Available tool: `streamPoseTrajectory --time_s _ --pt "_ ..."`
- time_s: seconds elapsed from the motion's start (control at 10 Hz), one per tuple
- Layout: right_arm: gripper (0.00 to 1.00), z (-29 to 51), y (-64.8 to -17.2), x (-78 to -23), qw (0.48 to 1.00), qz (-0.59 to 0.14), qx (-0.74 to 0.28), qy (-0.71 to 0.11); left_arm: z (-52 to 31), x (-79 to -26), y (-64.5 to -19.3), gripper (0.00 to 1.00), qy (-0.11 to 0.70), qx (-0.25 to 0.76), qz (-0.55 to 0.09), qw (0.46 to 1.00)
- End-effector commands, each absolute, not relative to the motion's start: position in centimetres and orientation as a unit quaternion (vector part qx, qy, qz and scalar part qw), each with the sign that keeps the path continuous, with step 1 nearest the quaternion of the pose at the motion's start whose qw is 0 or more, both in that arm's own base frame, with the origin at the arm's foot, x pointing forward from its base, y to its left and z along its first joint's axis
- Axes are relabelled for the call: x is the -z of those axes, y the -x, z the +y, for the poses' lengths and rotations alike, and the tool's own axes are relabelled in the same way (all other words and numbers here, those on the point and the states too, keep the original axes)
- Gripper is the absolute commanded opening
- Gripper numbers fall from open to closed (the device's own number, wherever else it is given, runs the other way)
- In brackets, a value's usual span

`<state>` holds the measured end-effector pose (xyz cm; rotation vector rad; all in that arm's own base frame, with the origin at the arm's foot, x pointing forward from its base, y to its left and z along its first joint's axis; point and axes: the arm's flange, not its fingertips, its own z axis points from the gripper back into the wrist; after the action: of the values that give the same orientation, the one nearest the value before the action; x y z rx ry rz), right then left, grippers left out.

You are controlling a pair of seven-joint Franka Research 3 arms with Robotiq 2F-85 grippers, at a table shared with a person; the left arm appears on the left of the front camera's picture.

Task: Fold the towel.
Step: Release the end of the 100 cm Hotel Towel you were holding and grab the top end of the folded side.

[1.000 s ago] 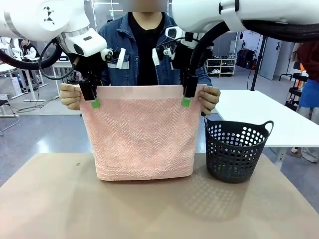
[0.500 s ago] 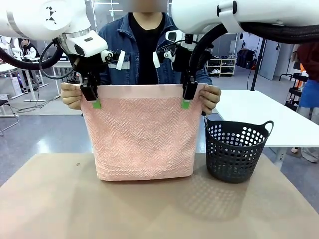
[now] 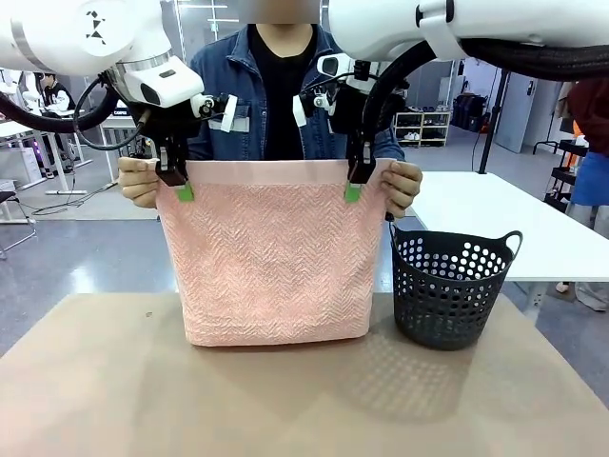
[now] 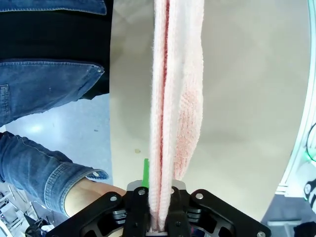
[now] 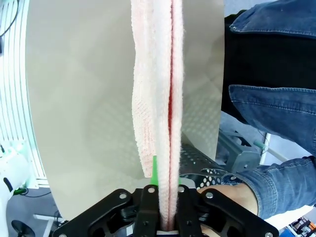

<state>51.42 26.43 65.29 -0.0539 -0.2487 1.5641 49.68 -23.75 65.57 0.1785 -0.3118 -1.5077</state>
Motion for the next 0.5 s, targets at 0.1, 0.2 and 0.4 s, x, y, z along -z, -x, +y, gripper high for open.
streamPoseTrajectory --time_s 0.1,0.2,0.4 --pt "0.00 26.47 -51.45 -65.44 0.713 -0.115 -0.692 0.018 -23.42 -65.85 -49.26 0.00 -0.063 0.669 -0.145 0.726" --pt "0.00 26.30 -51.34 -65.61 0.716 -0.121 -0.687 0.017 -23.30 -65.81 -49.04 0.00 -0.062 0.667 -0.147 0.728" --pt "0.00 26.34 -51.47 -65.32 0.705 -0.113 -0.700 0.023 -23.70 -65.59 -49.69 0.00 -0.075 0.678 -0.143 0.718"
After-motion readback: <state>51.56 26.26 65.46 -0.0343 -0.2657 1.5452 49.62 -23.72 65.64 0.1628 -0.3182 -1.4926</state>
